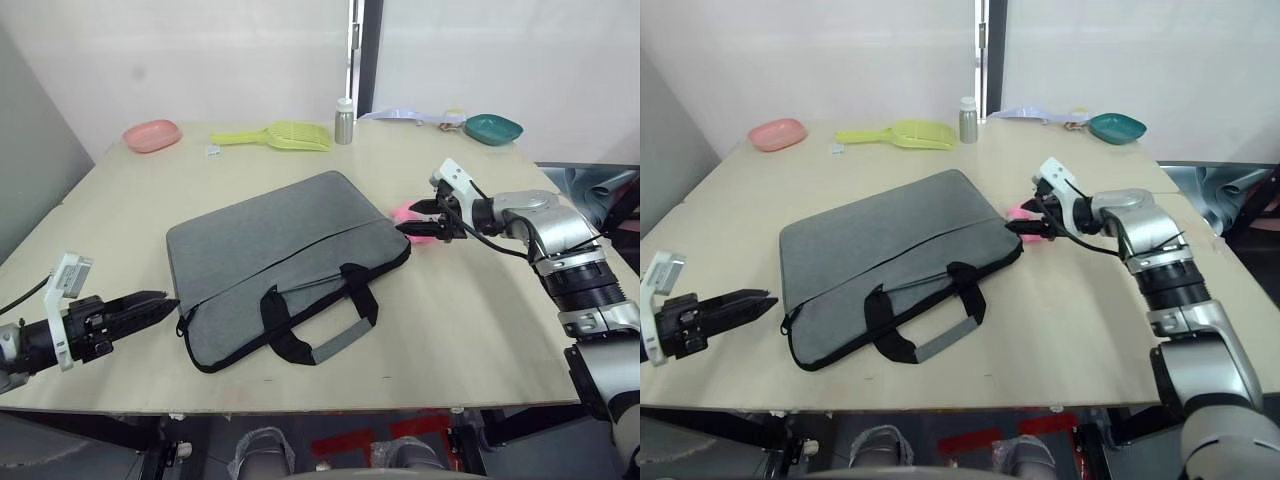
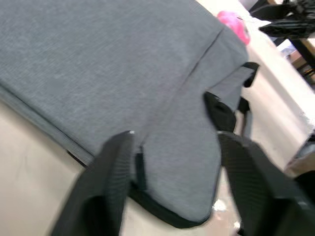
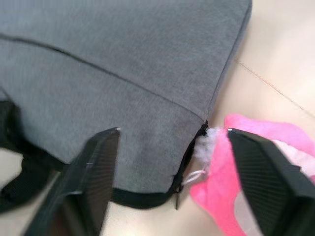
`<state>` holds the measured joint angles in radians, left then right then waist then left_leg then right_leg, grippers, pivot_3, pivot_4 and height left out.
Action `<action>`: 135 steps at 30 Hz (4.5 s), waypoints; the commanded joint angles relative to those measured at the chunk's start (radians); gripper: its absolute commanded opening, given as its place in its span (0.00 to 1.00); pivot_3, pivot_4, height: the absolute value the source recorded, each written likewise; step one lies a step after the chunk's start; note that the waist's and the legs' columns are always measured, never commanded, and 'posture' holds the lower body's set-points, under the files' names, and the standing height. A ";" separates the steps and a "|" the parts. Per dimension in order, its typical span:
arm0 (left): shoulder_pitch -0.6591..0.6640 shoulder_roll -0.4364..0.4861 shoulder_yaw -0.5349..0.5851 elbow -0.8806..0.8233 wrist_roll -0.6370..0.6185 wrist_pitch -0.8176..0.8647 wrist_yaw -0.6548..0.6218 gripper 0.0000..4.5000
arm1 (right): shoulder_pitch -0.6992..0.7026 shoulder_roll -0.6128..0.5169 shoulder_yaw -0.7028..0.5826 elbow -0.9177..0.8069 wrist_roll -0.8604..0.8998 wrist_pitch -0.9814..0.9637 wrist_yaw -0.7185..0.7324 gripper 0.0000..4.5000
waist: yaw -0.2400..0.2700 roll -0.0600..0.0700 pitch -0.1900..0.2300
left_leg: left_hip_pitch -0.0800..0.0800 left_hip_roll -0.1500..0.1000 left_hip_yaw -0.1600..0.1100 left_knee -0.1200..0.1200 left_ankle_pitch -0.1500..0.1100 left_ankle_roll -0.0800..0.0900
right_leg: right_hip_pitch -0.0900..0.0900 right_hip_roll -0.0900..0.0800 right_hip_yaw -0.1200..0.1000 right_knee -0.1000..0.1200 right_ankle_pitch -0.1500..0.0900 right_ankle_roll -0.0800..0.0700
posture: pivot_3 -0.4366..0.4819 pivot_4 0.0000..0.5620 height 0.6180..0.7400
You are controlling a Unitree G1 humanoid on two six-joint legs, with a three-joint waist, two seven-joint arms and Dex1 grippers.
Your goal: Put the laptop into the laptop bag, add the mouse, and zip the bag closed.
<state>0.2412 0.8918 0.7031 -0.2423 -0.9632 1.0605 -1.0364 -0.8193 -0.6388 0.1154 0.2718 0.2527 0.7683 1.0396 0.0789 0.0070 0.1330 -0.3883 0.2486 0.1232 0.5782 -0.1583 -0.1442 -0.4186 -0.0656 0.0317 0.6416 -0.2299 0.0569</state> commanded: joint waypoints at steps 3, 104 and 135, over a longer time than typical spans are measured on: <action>0.041 -0.041 0.002 -0.043 -0.085 0.118 0.100 0.67 | -0.088 0.056 -0.026 0.115 0.030 0.036 -0.012 0.94 | -0.005 0.000 0.000 | 0.000 0.000 0.000 0.000 0.000 0.000 | 0.000 0.000 -0.001 0.001 0.000 0.000 | 0.48 0.27 1.00; -0.711 0.078 -0.784 0.799 0.716 -0.692 -0.380 0.00 | 0.605 0.033 -0.144 -0.936 0.368 0.514 -0.180 0.01 | 0.020 0.006 -0.005 | 0.008 -0.001 0.002 -0.005 0.005 -0.008 | 0.005 -0.002 0.000 0.000 -0.001 0.000 | 0.48 0.27 1.00; -0.539 0.147 -0.607 0.648 0.626 -0.628 -0.415 0.69 | 0.549 -0.141 -0.182 -0.697 0.423 0.357 -0.152 0.80 | 0.021 0.007 -0.008 | 0.006 -0.002 0.001 -0.006 0.006 -0.008 | 0.005 -0.003 -0.001 0.001 -0.002 0.001 | 0.48 0.27 1.00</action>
<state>-0.2827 1.0168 0.0705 0.4005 -0.3459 0.4502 -1.4564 -0.2592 -0.7673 -0.0105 -0.4041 0.6364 1.1299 0.8643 0.1001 0.0144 0.1253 -0.3826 0.2470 0.1237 0.5721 -0.1526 -0.1523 -0.4137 -0.0686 0.0305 0.6420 -0.2319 0.0575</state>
